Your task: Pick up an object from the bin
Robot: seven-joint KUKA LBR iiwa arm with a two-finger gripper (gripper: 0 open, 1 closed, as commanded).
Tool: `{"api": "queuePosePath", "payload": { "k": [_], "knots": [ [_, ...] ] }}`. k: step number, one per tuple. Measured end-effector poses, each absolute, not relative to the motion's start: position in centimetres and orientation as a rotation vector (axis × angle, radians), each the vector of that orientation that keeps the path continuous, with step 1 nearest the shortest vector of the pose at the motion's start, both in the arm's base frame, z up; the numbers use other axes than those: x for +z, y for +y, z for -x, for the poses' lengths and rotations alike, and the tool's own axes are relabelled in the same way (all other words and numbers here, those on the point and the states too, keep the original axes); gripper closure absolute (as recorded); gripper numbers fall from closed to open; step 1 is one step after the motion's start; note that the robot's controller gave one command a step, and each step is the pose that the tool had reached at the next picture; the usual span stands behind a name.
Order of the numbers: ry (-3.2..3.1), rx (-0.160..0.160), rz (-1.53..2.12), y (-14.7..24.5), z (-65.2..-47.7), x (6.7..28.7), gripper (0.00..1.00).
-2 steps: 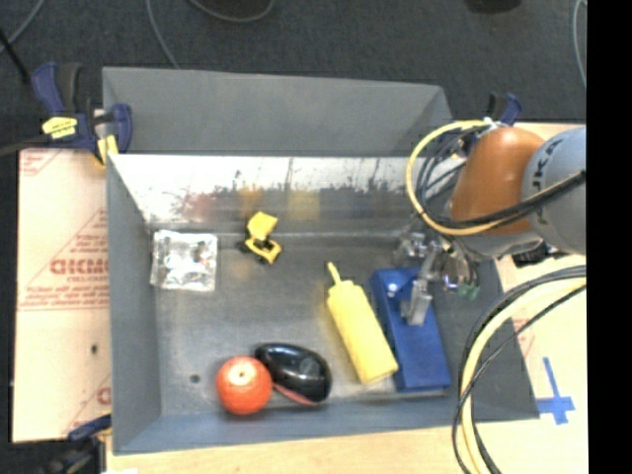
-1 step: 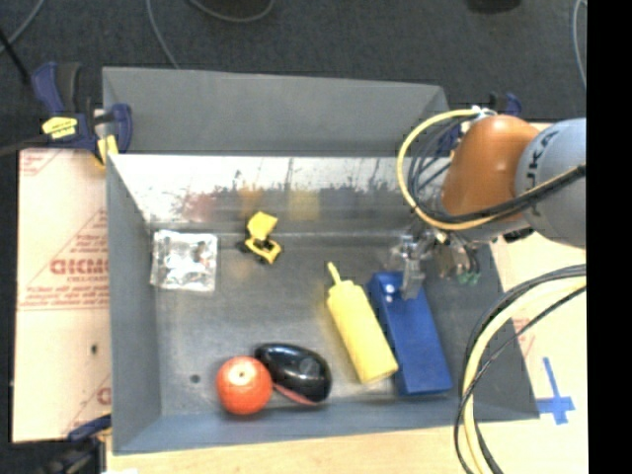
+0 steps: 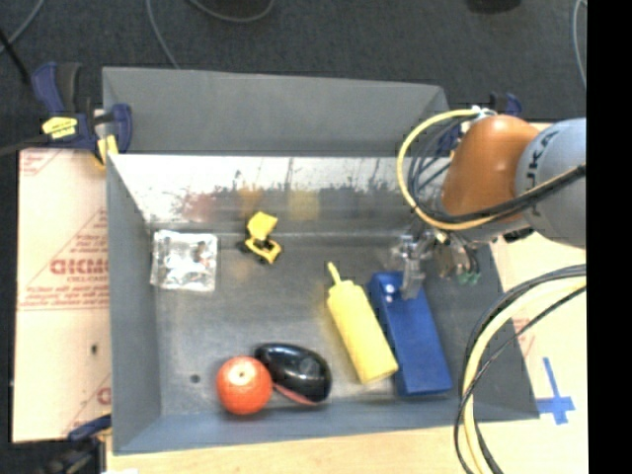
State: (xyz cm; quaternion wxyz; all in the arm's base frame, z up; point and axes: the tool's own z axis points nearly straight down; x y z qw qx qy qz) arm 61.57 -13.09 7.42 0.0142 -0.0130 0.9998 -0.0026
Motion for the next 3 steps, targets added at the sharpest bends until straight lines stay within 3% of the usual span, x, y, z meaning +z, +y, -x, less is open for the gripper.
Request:
{"api": "queuePosePath", "payload": {
  "k": [2,3],
  "knots": [
    [3.118,-0.007,0.04,-13.1,-61.4,8.2,1.0],
    [3.124,-0.005,0.039,-13.1,-61.2,10.4,1.0]
  ]
}}
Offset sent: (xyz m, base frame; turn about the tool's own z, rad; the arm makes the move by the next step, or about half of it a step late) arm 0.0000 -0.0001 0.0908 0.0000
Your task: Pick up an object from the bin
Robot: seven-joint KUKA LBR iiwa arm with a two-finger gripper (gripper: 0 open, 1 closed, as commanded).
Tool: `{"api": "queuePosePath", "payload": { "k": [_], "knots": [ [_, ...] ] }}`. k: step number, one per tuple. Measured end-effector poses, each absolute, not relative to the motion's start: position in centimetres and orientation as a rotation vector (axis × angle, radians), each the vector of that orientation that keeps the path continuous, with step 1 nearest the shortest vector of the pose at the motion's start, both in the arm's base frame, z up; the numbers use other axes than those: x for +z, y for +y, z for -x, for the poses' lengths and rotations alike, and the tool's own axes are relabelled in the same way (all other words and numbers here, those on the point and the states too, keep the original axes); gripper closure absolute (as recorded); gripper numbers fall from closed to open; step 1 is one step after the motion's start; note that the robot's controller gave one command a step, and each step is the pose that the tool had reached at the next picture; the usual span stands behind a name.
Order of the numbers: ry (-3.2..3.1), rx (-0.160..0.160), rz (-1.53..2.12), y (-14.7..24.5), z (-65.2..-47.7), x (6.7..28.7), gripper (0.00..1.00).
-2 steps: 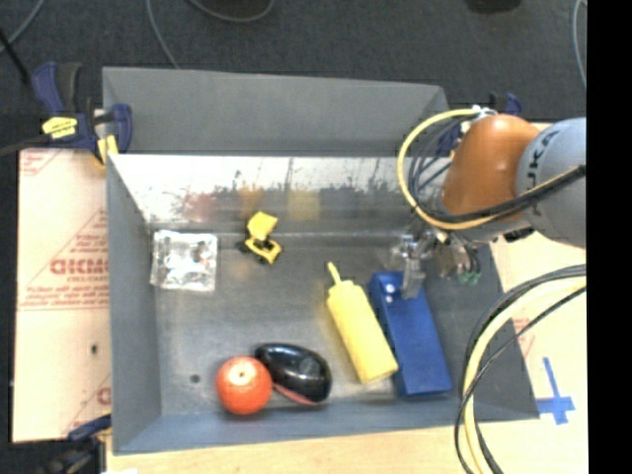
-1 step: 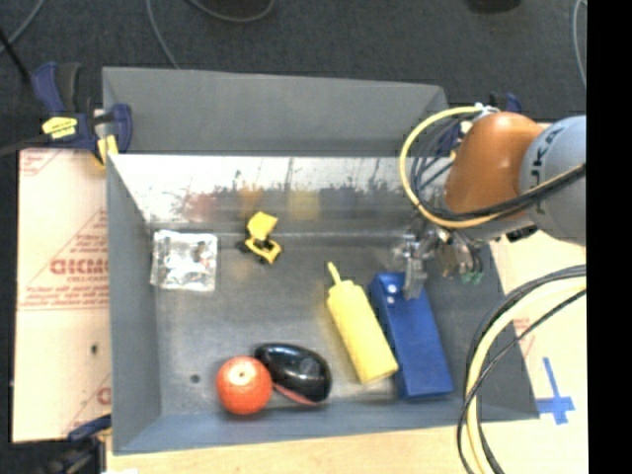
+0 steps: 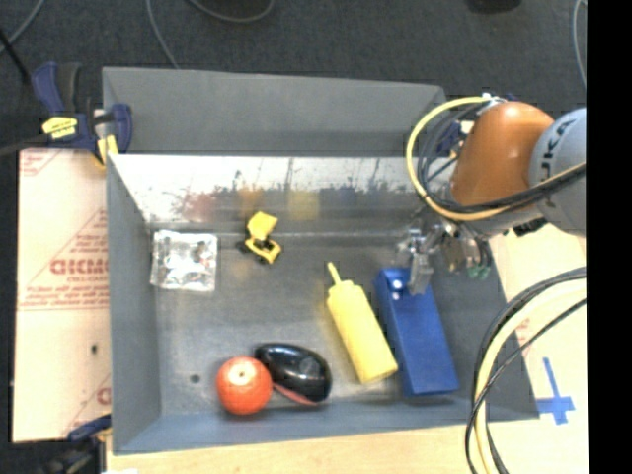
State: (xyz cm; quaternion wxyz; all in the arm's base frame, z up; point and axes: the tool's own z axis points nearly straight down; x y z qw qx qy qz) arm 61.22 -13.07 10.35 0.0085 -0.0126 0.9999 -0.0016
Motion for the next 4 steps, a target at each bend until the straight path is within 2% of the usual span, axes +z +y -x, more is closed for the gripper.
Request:
{"api": "queuePosePath", "payload": {
  "k": [1,2,4],
  "knots": [
    [3.117,-0.008,0.038,-13.1,-61.4,12.6,1.0],
    [3.112,-0.01,0.038,-13.2,-61.5,13.9,1.0],
    [3.111,-0.011,0.037,-13.2,-61.5,14.5,1.0]
  ]
}}
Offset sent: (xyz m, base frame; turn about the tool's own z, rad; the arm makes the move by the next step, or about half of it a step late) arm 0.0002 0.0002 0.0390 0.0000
